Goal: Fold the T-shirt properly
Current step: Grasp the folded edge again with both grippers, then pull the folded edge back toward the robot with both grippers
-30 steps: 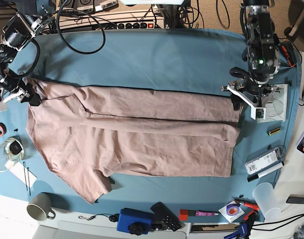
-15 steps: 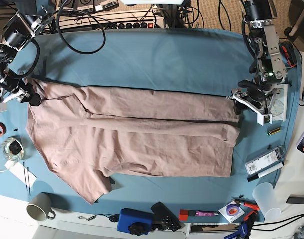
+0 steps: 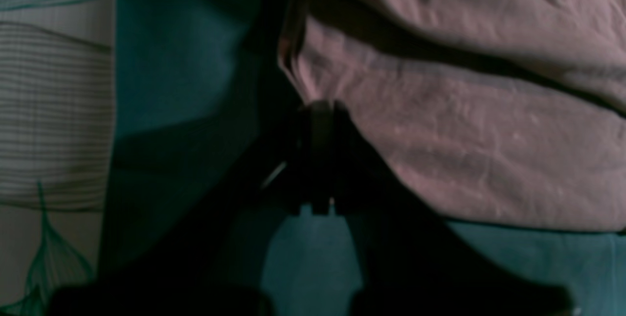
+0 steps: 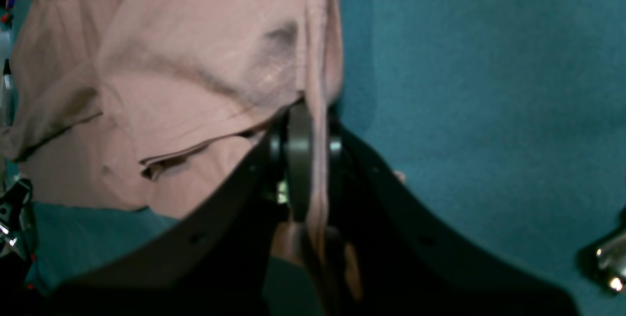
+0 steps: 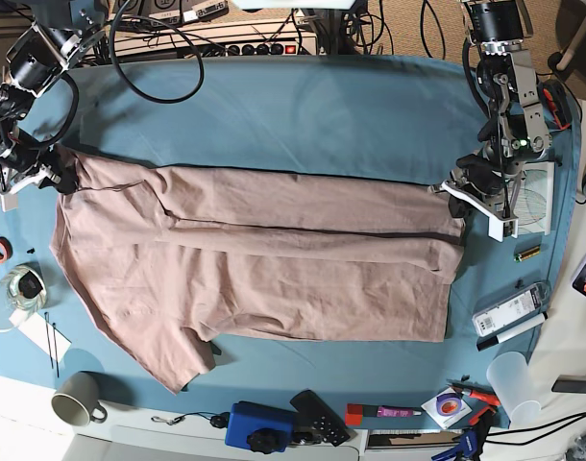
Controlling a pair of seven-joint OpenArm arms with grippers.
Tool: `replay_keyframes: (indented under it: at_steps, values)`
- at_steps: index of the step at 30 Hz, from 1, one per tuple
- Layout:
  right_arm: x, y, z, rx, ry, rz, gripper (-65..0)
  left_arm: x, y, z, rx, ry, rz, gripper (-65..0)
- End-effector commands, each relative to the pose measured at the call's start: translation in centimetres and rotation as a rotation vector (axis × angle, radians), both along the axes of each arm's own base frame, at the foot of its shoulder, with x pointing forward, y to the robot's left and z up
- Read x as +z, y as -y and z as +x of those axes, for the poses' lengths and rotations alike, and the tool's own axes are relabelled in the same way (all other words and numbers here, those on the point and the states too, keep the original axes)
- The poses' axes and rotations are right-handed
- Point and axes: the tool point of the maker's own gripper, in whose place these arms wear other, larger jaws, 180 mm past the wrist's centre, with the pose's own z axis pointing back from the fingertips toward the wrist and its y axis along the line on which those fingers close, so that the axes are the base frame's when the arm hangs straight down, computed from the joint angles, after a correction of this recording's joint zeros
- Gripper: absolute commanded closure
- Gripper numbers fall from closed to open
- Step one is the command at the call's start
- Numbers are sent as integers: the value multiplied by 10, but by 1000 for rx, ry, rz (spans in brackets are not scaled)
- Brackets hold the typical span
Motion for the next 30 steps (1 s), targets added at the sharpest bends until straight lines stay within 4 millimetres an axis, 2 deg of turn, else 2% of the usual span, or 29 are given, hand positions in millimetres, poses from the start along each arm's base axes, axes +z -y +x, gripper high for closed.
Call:
replay_keyframes:
  at_steps: [1, 7, 10, 13, 17, 21, 26, 30]
  values:
    - [0, 7, -5, 8, -36, -29, 0, 1, -2, 0, -14, -8, 21, 0]
    - [6, 10, 0, 0, -11, -44, 0, -3, 3, -10, -52, -73, 19, 0]
    - [11, 14, 0, 6, -10, -61, 0, 1, 6, -14, -77, -104, 24, 0]
    - [20, 14, -1, 24, 3, -42, 0, 8, 8, -16, -85, -91, 34, 0]
    - [35, 21, 3, 18, 49, -36, 0, 10, 9, -28, -94, -96, 46, 0]
    - [36, 32, -7, 15, 24, -60, 0, 11, 4, -45, -86, -103, 61, 0]
    - [31, 37, -27, 11, -1, -54, 0, 17, -19, -66, -21, -105, 79, 0]
    - [26, 36, -42, 8, -13, -33, 0, 17, -16, -86, -63, -98, 33, 0]
